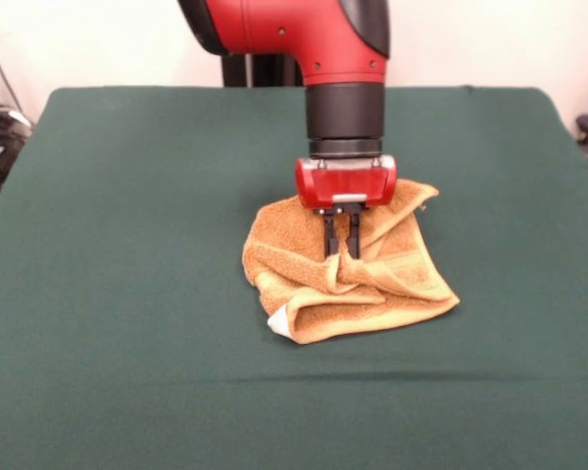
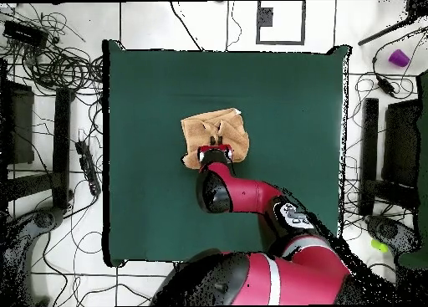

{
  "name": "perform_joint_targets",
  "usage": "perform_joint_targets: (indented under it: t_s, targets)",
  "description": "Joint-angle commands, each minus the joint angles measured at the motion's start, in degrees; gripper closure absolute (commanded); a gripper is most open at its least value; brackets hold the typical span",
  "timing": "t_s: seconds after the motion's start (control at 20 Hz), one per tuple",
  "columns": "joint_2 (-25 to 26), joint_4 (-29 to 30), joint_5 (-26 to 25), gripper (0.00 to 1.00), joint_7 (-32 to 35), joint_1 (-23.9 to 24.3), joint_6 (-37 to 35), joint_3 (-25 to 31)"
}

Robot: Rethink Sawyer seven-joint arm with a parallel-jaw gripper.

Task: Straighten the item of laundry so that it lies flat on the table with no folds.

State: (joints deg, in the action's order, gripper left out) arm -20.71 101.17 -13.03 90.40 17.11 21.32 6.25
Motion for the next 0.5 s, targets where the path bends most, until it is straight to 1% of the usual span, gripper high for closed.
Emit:
perform_joint_targets:
  t_s: [0.05, 0.15, 0.2, 0.35, 0.4, 0.5]
  targets:
    - [6.10, -2.16, 0.57, 1.00, 8.40, 1.21, -10.91, 6.60]
    - [3.20, 0.68, -0.08, 1.00, 9.51, 3.53, -11.81, 9.39]
    - [0.95, 2.35, 0.26, 1.00, 9.82, 4.08, -13.09, 10.12]
    - [-8.19, 9.00, 1.46, 1.00, 11.37, 5.65, -16.26, 12.20]
    - [-11.13, 11.31, 1.89, 1.00, 11.74, 7.19, -18.29, 14.29]
    - [-15.45, 15.66, 2.33, 1.00, 13.13, 11.42, -20.22, 19.89]
